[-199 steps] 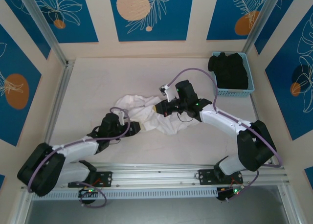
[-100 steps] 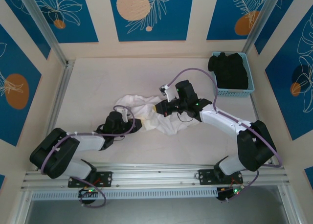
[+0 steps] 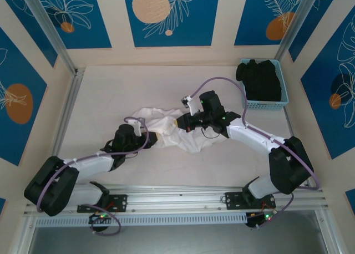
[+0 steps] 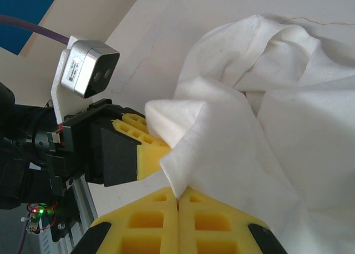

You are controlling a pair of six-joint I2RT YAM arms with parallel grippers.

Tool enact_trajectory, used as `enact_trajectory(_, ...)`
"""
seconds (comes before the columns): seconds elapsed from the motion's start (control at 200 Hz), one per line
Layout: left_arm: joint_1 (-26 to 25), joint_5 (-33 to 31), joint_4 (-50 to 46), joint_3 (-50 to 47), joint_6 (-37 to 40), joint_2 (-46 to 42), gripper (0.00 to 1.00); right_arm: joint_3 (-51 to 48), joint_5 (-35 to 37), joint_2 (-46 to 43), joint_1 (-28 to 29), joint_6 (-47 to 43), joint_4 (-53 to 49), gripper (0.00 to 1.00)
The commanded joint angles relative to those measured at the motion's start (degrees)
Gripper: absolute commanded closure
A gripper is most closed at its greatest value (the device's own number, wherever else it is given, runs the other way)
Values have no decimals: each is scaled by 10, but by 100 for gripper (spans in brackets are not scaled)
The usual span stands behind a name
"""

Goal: Fold the inside-out t-shirt

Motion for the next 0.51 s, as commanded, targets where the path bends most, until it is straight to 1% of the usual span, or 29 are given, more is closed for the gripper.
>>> enact_trajectory(0.0, 8, -6, -33, 19, 24, -11, 78, 2, -1, -17, -1, -7, -7, 100)
enact_trajectory(0.065, 9, -5, -33, 23, 25, -8, 73, 3, -1, -17, -1, -5, -7, 100)
enact_trajectory(0.21, 10, 5, -29, 31, 25, 5, 73, 4, 1, -16, 0, -6, -6, 100)
enact_trajectory(0.385, 11, 11, -22, 30, 21, 4, 87, 5, 5, -14, -1, -10, -12, 100)
enact_trajectory(0.455, 16, 14, -34, 27, 20, -12, 94, 7, 14, -18, -3, -17, -22, 100)
enact_trajectory(0.5, 20, 20, -48, 26, 19, -30, 97, 8, 24, -23, -4, -24, -33, 100)
